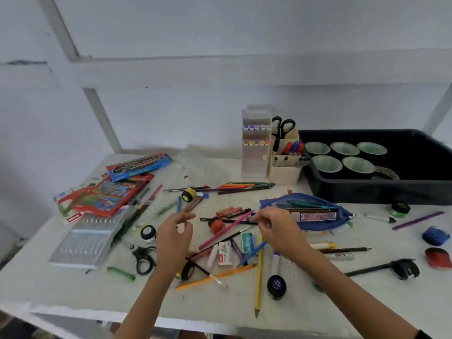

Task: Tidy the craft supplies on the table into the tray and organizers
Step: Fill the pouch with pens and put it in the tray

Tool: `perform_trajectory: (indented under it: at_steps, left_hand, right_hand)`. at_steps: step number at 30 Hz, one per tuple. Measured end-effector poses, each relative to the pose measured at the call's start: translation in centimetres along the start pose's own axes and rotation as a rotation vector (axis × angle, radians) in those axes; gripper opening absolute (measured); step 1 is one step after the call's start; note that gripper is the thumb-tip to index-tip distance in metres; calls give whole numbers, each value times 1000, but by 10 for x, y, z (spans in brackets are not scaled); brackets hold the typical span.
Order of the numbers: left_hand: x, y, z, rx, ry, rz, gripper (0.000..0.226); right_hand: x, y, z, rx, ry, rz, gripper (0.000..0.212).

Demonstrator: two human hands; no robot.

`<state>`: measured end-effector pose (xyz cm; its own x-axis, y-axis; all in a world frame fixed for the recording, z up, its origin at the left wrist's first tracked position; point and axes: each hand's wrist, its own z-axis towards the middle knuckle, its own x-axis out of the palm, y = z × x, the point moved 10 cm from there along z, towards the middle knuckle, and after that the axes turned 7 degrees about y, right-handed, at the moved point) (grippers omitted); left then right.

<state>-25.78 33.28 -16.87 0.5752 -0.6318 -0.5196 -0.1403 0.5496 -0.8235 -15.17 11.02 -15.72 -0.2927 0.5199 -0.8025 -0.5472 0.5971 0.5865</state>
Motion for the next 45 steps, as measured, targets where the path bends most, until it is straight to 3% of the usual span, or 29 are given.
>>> perform_trajectory:
  at_steps: [5, 10, 15, 18, 21, 25, 29, 35, 41, 45]
  left_hand:
    - [-46, 27, 7, 15, -48, 319, 22]
    - [-39, 65, 21, -42, 156, 354, 26]
    - [-29, 74, 26, 31, 231, 330, 33]
    - [-25, 69, 31, 77, 266, 320, 38]
    - [-28, 70, 37, 84, 279, 234, 39]
    - [-29, 75, 48, 106, 348, 240, 26]
    - [-44, 69, 66, 122, 239, 202, 17]
    - [-65, 81, 88, 131, 133, 561, 25]
    - [-67, 112, 102, 134, 290, 633, 32]
    - [-80, 105, 102, 207, 194, 666, 26]
  right_hand:
    - [48, 22, 15, -24, 174, -33, 26]
    - [95, 44, 13, -36, 352, -252, 47]
    - [111, 65, 6, -89, 341, -327, 50]
    - [109, 64, 11, -79, 336, -248, 49]
    - [85, 50, 31, 22, 199, -57, 41]
    - [57, 38, 73, 97, 63, 8, 33]
    - [56, 56, 124, 18, 51, -179, 37]
    - [95, 53, 170, -21, 166, -657, 55]
    - [86, 41, 159, -29, 53, -774, 57]
    - [67, 18, 142, 47, 3, -751, 56]
